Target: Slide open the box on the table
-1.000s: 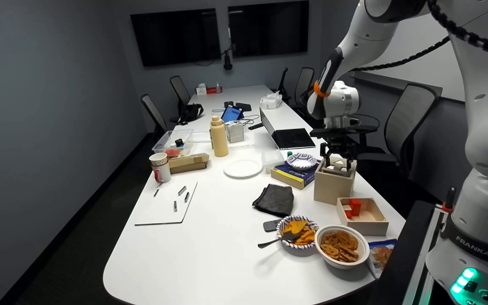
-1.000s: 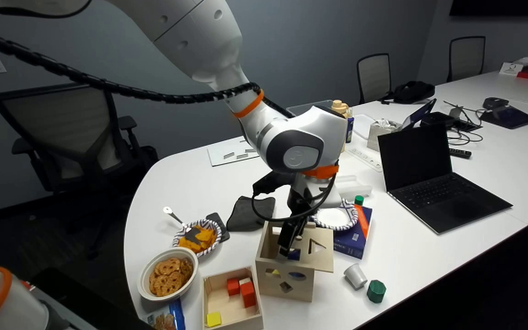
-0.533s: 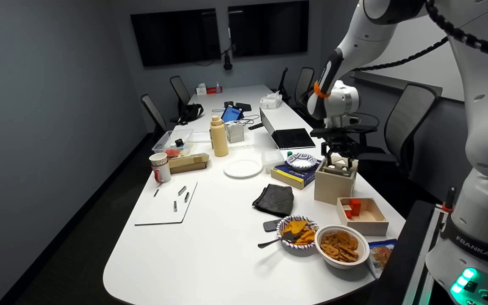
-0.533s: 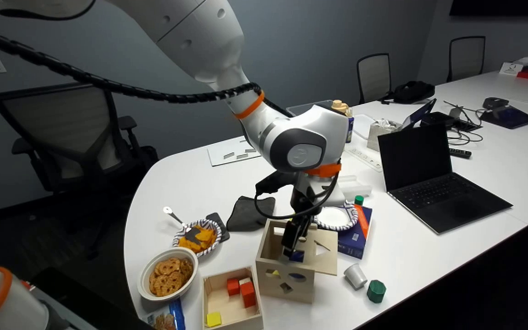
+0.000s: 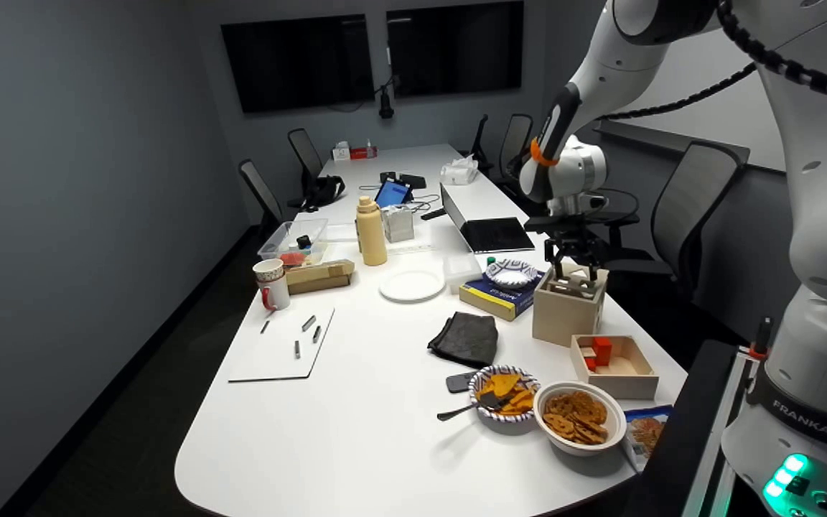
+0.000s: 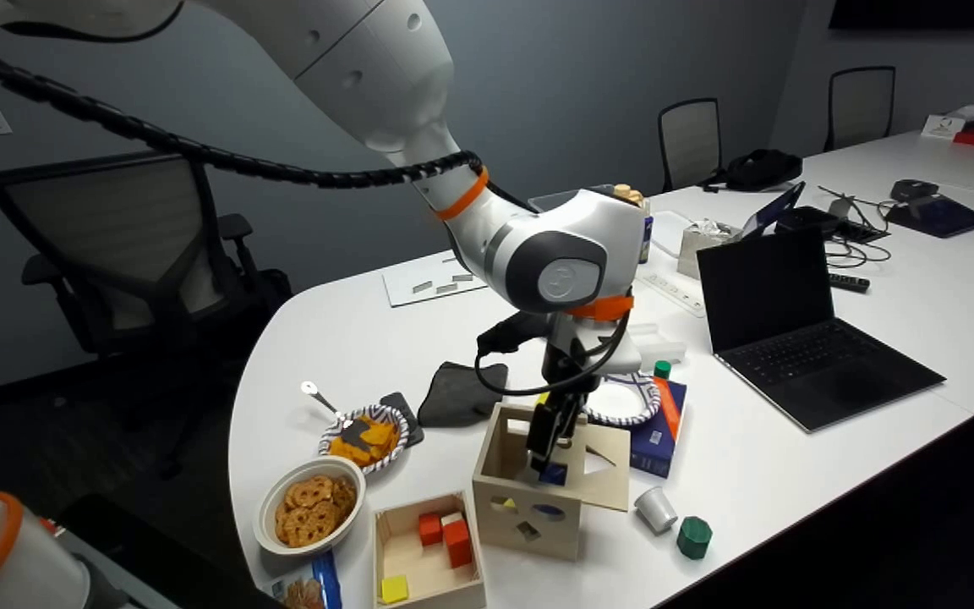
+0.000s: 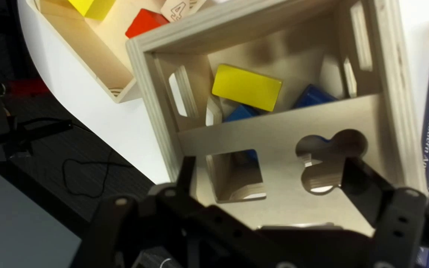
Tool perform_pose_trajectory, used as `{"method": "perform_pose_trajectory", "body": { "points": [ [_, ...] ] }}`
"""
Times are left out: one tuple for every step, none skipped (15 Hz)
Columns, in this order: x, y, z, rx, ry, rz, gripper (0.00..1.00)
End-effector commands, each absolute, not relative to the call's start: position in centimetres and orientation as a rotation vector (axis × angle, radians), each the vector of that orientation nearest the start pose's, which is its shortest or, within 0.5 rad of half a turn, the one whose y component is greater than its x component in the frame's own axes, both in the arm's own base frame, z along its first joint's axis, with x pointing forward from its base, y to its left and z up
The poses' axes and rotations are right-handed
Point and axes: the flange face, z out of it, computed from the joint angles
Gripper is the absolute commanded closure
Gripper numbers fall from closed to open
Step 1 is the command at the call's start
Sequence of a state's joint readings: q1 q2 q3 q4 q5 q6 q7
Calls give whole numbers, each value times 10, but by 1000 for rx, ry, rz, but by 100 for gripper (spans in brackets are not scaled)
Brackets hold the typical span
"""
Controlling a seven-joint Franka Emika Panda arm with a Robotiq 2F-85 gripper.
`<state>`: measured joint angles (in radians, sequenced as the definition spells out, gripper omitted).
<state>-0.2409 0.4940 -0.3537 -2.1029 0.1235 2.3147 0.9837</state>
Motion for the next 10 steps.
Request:
{"method": "perform_pose_trajectory", "body": {
  "points": [
    [462,-316,183,-2210,2444,352,0],
    [463,-316,184,-2205,2448,347,0],
    [464,-315,187,-2199,2445,336,0],
    [464,-314,191,-2192,2437,329,0],
    [464,-313,197,-2182,2429,328,0],
    [463,-311,205,-2168,2415,322,0],
    [462,-310,214,-2153,2394,306,0],
    [459,-308,227,-2136,2381,278,0],
    [459,-305,239,-2123,2359,246,0],
    [459,-304,252,-2110,2354,214,0]
  ]
}}
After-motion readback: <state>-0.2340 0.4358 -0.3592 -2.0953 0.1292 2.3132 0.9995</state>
